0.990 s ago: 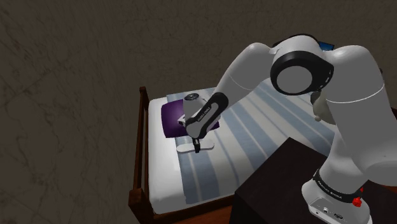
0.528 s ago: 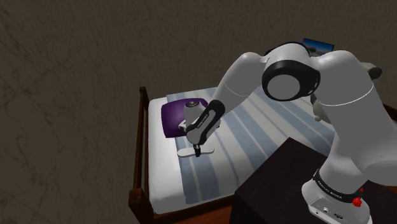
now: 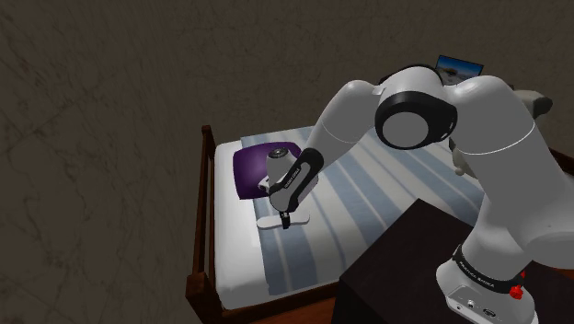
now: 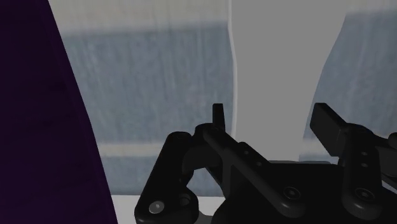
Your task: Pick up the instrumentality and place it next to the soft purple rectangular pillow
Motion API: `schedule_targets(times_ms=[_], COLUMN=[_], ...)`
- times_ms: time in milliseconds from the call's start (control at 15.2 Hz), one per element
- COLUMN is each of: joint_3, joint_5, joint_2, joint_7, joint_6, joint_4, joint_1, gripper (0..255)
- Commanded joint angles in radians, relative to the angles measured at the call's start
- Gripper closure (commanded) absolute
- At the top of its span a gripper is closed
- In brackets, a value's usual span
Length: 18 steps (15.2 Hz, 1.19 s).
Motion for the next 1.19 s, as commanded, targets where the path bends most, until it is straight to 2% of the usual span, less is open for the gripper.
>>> schedule_targets(times_ms=[0, 66, 396, 660, 1122], joint_3=[0.000, 0.000, 0.000, -0.026, -0.026], joint_5=[0.000, 0.000, 0.000, -0.021, -0.022], joint_2=[0.000, 0.000, 0.000, -0.115, -0.115], joint_7=[0.000, 0.000, 0.000, 0.015, 0.015], joint_6=[0.000, 0.000, 0.000, -0.076, -0.076], joint_4=[0.000, 0.000, 0.000, -0.039, -0.039], joint_1=[0.000, 0.000, 0.000, 0.022, 0.022], gripper=[255, 0, 0, 0, 0])
